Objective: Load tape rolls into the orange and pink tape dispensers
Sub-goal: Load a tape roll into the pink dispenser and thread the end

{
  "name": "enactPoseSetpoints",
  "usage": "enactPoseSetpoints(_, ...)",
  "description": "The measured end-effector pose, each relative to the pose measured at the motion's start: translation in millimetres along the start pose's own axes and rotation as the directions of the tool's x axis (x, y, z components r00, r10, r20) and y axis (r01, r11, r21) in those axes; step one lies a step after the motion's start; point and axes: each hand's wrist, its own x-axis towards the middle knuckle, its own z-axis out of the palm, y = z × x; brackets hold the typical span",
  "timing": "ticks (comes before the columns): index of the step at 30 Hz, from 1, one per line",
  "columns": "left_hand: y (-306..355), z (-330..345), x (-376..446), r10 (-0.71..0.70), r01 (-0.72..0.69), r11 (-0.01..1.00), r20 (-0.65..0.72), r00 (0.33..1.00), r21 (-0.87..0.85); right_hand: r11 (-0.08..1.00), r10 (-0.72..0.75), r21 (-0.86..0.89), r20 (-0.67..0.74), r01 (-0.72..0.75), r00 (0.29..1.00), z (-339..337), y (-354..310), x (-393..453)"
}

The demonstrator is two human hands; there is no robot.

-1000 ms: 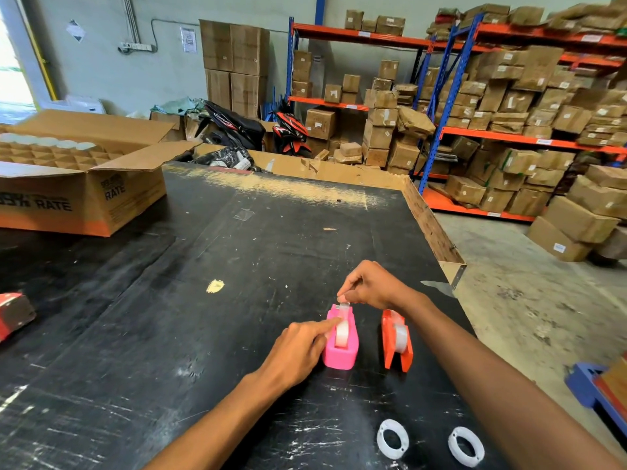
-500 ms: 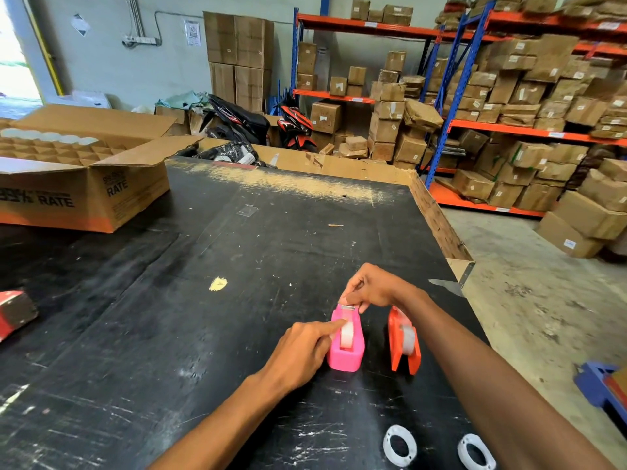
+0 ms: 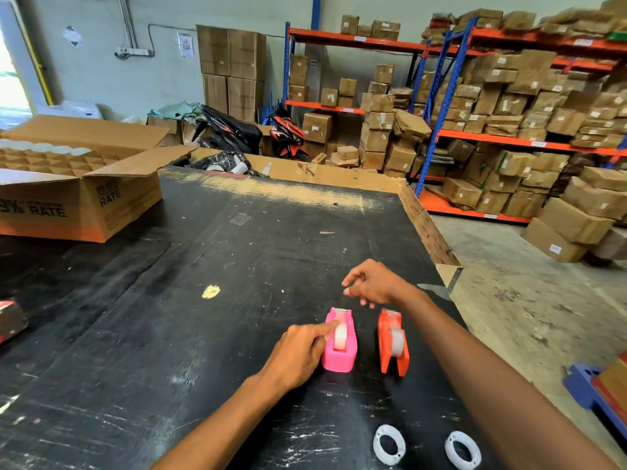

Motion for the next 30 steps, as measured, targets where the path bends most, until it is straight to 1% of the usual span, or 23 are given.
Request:
enactPoseSetpoints(4, 6, 4, 5, -0.006, 0.006, 1.0, 0.007, 1.0, 0.002, 0.981, 0.044, -0.18, -0.115, -0.065, 0.992, -11, 5, -28)
enactPoseSetpoints(7, 11, 7, 7, -0.014, 0.014, 1.0, -0.001, 1.0, -0.007, 0.932, 0.13, -0.306, -0.215, -0.194, 0.968, -11, 8, -55)
enactPoseSetpoints(9, 11, 8, 9, -0.012, 0.012, 1.0, -0.002, 1.0, -0.005, 0.899, 0.217, -0.338, -0.212, -0.279, 0.953, -7, 13, -71)
enactPoseSetpoints(11, 12, 7, 10, -0.004, 0.004, 1.0, 0.001, 1.0, 0.0, 0.889, 0.302, -0.308, -0.158, -0.338, 0.94, 1, 19, -84)
enactPoseSetpoints(13, 11, 6, 11, -0.003, 0.003, 1.0, -0.002, 1.0, -0.002, 0.901, 0.342, -0.238, -0.121, -0.362, 0.932, 9, 23, -91)
enactPoseSetpoints(14, 11, 6, 10, -0.003, 0.003, 1.0, 0.002, 1.0, 0.006, 0.908, 0.345, -0.207, -0.124, -0.365, 0.93, 12, 25, -94)
enactPoseSetpoints(17, 12, 4, 10, -0.01, 0.009, 1.0, 0.022, 1.0, 0.02, 0.915, 0.336, -0.18, -0.159, -0.362, 0.928, 12, 26, -100)
enactPoseSetpoints(24, 14, 2, 5, -0.011, 0.011, 1.0, 0.029, 1.0, -0.007, 0.922, 0.325, -0.169, -0.15, -0.348, 0.934, 13, 31, -104)
enactPoseSetpoints(27, 18, -1, 0, -0.023, 0.023, 1.0, -0.003, 1.0, -0.016, 0.93, 0.318, -0.137, -0.169, -0.342, 0.933, 10, 34, -109)
enactPoseSetpoints(29, 23, -4, -5, -0.013, 0.016, 0.999, -0.051, 0.999, 0.05, 0.939, 0.296, -0.115, -0.217, -0.325, 0.93, 4, 37, -118)
enactPoseSetpoints(30, 28, -6, -8, 0.016, -0.009, 0.996, -0.083, 0.996, 0.087, 0.945, 0.278, -0.104, -0.242, -0.31, 0.93, 1, 38, -123)
